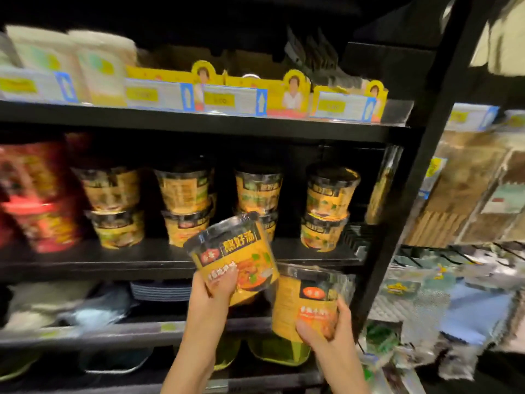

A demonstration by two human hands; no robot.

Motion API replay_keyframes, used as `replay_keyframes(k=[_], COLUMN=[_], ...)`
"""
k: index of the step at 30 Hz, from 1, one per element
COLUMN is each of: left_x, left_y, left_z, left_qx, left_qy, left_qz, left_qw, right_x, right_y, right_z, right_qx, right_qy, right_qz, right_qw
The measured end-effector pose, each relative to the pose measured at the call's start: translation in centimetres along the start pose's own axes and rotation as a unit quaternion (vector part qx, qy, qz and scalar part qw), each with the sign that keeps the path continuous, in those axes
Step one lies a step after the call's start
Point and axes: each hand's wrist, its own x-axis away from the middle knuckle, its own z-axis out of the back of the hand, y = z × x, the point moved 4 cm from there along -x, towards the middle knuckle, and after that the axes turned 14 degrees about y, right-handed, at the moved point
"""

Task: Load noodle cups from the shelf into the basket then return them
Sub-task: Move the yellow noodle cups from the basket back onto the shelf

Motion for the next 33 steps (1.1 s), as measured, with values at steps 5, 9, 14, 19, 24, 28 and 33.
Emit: replay_keyframes(k=[5,9,14,19,24,28,33], left_x=[-4.7,-7.0,-8.6,-9.9,-11.1,-12.3,-13.9], left_y=[4.1,6.6,7.3,5.9,3.4,2.5,1.7], left_z=[-0.1,-1.2,-3.5,-5.3,-5.9,-6.4,-7.5], left_qx=[-0.009,-0.018,-0.063,-0.112,-0.143,-0.166,-0.211], left_qy=[-0.021,-0.022,-0.04,-0.061,-0.055,-0.069,-0.092], left_qz=[-0.092,-0.14,-0.191,-0.234,-0.246,-0.247,-0.246], left_qw=[0.995,0.99,0.979,0.964,0.957,0.952,0.942], right_x=[-1.8,-3.3,-4.5,-5.5,-6.8,-8.2,-10.0], right_y=[-1.7,-2.2,-2.3,-1.6,-1.0,-0.8,-1.3], right_z=[-4.8,-7.7,-10.1,-11.4,-12.0,-11.9,-12.4], right_qx=[0.026,0.071,0.096,0.155,0.184,0.215,0.249], right_qy=[-0.024,-0.017,-0.021,0.001,-0.007,0.001,0.009], right_qz=[0.064,0.114,0.147,0.177,0.172,0.172,0.176], right_qw=[0.997,0.991,0.984,0.972,0.968,0.961,0.952])
